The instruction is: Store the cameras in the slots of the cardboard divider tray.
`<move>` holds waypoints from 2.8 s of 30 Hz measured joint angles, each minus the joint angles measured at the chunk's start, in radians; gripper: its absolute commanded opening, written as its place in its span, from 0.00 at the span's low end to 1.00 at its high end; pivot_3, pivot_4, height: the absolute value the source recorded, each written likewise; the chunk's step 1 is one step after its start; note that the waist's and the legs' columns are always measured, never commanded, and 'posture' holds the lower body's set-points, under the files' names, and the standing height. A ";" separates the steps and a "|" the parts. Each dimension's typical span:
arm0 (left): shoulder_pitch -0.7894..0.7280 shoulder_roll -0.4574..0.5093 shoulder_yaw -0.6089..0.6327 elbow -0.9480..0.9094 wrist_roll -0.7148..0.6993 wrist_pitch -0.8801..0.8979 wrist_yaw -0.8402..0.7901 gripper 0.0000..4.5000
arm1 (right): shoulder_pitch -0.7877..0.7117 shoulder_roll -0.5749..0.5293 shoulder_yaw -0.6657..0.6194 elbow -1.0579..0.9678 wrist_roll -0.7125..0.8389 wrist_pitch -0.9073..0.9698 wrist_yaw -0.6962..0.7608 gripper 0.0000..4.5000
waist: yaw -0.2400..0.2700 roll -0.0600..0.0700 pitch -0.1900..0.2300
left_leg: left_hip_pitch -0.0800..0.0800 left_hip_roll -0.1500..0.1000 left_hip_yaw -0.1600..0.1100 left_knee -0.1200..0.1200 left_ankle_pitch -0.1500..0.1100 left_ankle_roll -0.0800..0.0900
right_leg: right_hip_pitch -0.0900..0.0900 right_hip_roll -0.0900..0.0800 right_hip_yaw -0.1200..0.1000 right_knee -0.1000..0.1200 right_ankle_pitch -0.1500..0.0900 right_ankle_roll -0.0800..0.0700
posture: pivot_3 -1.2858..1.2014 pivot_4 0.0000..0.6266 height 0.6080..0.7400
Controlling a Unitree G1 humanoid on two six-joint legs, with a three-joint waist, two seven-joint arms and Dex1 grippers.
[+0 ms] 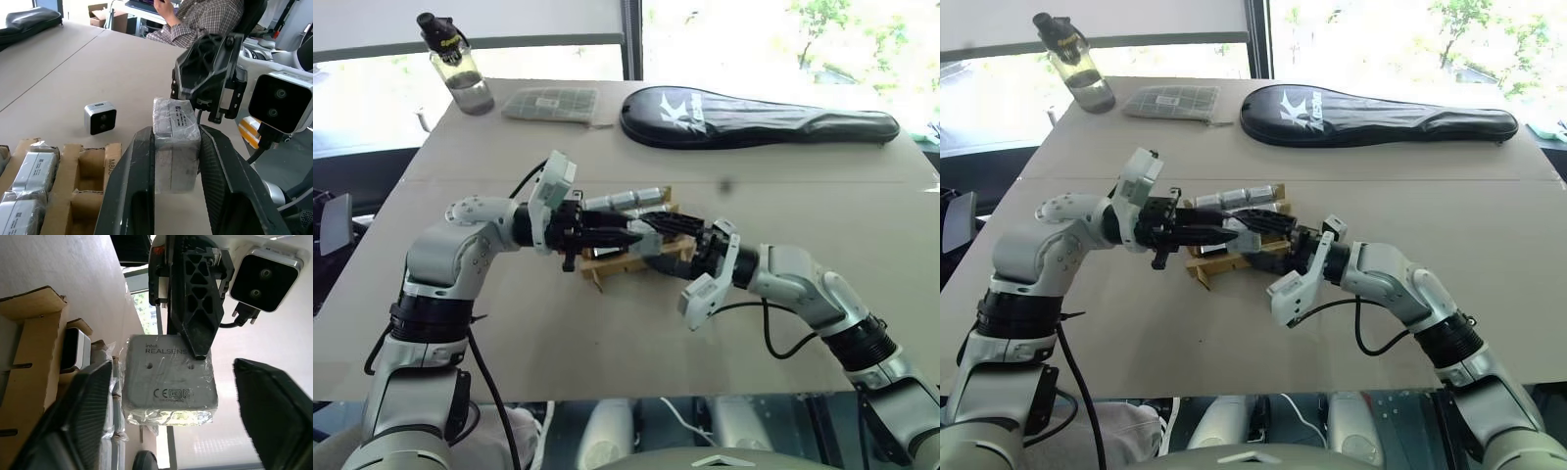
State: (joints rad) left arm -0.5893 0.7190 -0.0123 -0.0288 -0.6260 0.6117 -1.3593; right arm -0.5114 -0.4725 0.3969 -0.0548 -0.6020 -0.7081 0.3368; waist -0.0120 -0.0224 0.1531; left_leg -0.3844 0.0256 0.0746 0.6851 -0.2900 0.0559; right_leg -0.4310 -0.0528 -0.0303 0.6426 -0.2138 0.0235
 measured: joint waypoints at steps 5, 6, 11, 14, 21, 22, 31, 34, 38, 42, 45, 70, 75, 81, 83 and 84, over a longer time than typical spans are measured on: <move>-0.016 -0.023 0.010 0.037 0.038 -0.104 0.014 0.15 | 0.067 -0.005 -0.045 -0.026 0.065 0.028 -0.001 0.97 | 0.003 0.000 0.000 | 0.000 0.000 0.000 0.000 0.000 0.000 | 0.000 -0.001 0.000 0.000 0.000 0.000 | 0.52 0.24 1.00; -0.016 -0.028 0.011 0.050 0.050 -0.128 0.020 0.15 | 0.098 -0.011 -0.056 -0.032 0.107 0.051 0.011 0.97 | 0.003 0.000 0.000 | 0.000 0.000 0.000 0.000 0.000 0.000 | 0.000 -0.001 0.000 0.000 0.000 0.000 | 0.52 0.24 1.00; -0.006 -0.036 0.013 0.108 0.104 -0.234 0.032 0.15 | 0.289 -0.049 -0.120 -0.150 0.470 0.317 0.159 0.97 | 0.004 0.000 0.000 | 0.000 0.000 -0.001 0.000 0.000 0.000 | 0.001 -0.001 0.000 0.000 0.000 0.000 | 0.52 0.24 1.00; -0.004 -0.053 0.018 0.191 0.126 -0.298 0.029 0.15 | 0.436 -0.085 -0.216 -0.314 0.828 0.649 0.227 0.97 | 0.009 0.000 0.000 | 0.000 0.000 -0.001 0.000 0.000 0.000 | 0.002 -0.001 -0.001 0.000 0.000 0.000 | 0.52 0.24 1.00; -0.016 -0.082 0.015 0.345 0.176 -0.464 -0.026 0.15 | 0.596 -0.226 -0.454 -0.495 1.352 1.030 0.323 0.97 | 0.011 -0.001 0.000 | 0.001 0.000 -0.001 0.000 -0.003 0.005 | 0.003 -0.001 -0.001 0.000 0.000 0.000 | 0.52 0.24 1.00; -0.016 -0.087 0.014 0.363 0.181 -0.481 -0.033 0.15 | 0.601 -0.231 -0.472 -0.500 1.378 1.048 0.327 0.97 | 0.011 -0.001 0.000 | 0.001 0.000 -0.001 0.000 -0.003 0.005 | 0.002 -0.001 -0.001 0.000 0.000 0.000 | 0.52 0.24 1.00; -0.040 -0.156 0.009 0.518 0.242 -0.639 -0.063 0.15 | 0.632 -0.223 -0.530 -0.533 1.432 1.125 0.330 0.97 | 0.026 -0.001 -0.001 | 0.000 -0.001 -0.001 0.000 -0.003 0.005 | 0.002 -0.001 -0.002 -0.001 0.000 0.000 | 0.52 0.24 1.00; -0.058 -0.173 0.004 0.566 0.262 -0.698 -0.077 0.15 | 0.634 -0.219 -0.538 -0.536 1.433 1.135 0.330 0.97 | 0.027 -0.001 -0.001 | 0.000 -0.001 -0.002 0.001 -0.003 0.005 | 0.002 -0.001 -0.002 -0.001 0.000 0.000 | 0.52 0.24 1.00; -0.078 -0.201 0.004 0.611 0.276 -0.738 -0.093 0.15 | 0.642 -0.216 -0.557 -0.537 1.430 1.139 0.331 0.97 | 0.027 -0.002 -0.001 | 0.000 -0.001 -0.002 0.001 -0.003 0.005 | 0.003 -0.001 -0.002 -0.001 0.000 0.000 | 0.52 0.24 1.00; -0.097 -0.214 0.003 0.643 0.290 -0.775 -0.103 0.15 | 0.655 -0.206 -0.562 -0.537 1.424 1.140 0.331 0.97 | 0.027 -0.002 -0.001 | 0.000 -0.001 -0.002 0.001 -0.003 0.006 | 0.003 -0.001 -0.003 -0.001 0.000 0.000 | 0.52 0.24 1.00; -0.100 -0.226 -0.003 0.671 0.311 -0.778 -0.106 0.15 | 0.661 -0.204 -0.563 -0.541 1.422 1.140 0.331 0.97 | 0.026 -0.002 -0.001 | 0.000 -0.001 -0.002 0.001 -0.003 0.006 | 0.003 -0.001 -0.003 -0.001 0.000 0.000 | 0.52 0.24 1.00; -0.076 -0.219 -0.023 0.660 0.351 -0.715 -0.103 0.47 | 0.673 -0.190 -0.570 -0.545 1.391 1.141 0.342 1.00 | 0.026 -0.002 -0.001 | 0.002 -0.001 -0.003 0.001 -0.003 0.006 | 0.004 -0.001 -0.003 -0.001 0.000 0.000 | 0.52 0.24 1.00; -0.074 -0.212 -0.040 0.635 0.351 -0.684 -0.133 0.97 | 0.673 -0.190 -0.572 -0.545 1.391 1.142 0.344 1.00 | 0.027 -0.002 -0.001 | 0.001 -0.001 -0.003 0.001 -0.003 0.006 | 0.004 -0.001 -0.003 -0.001 0.000 0.000 | 0.52 0.24 1.00; -0.074 -0.211 -0.036 0.621 0.346 -0.674 -0.140 1.00 | 0.673 -0.190 -0.572 -0.545 1.387 1.142 0.351 1.00 | 0.026 -0.002 -0.001 | 0.001 -0.001 -0.003 0.001 -0.003 0.006 | 0.004 -0.001 -0.003 0.000 0.000 0.000 | 0.52 0.24 1.00; -0.071 -0.207 -0.030 0.572 0.326 -0.651 -0.139 1.00 | 0.673 -0.190 -0.572 -0.540 1.373 1.142 0.350 1.00 | 0.026 -0.002 -0.001 | 0.001 0.000 -0.003 0.001 -0.003 0.006 | 0.004 -0.001 -0.003 -0.001 0.000 0.000 | 0.52 0.24 1.00; -0.071 -0.204 -0.026 0.551 0.318 -0.642 -0.138 1.00 | 0.673 -0.190 -0.572 -0.536 1.369 1.142 0.350 1.00 | 0.026 -0.002 -0.001 | 0.001 0.000 -0.003 0.001 -0.003 0.006 | 0.004 -0.001 -0.003 -0.001 0.000 0.000 | 0.52 0.24 1.00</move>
State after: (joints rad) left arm -0.6601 0.5152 -0.0385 0.5220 -0.3081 -0.0300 -1.4977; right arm 0.1615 -0.6629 -0.1747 -0.5909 0.7668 0.4340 0.6871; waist 0.0142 -0.0239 0.1517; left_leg -0.3837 0.0252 0.0712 0.6863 -0.2933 0.0619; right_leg -0.4272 -0.0535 -0.0338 0.6418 -0.2135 0.0238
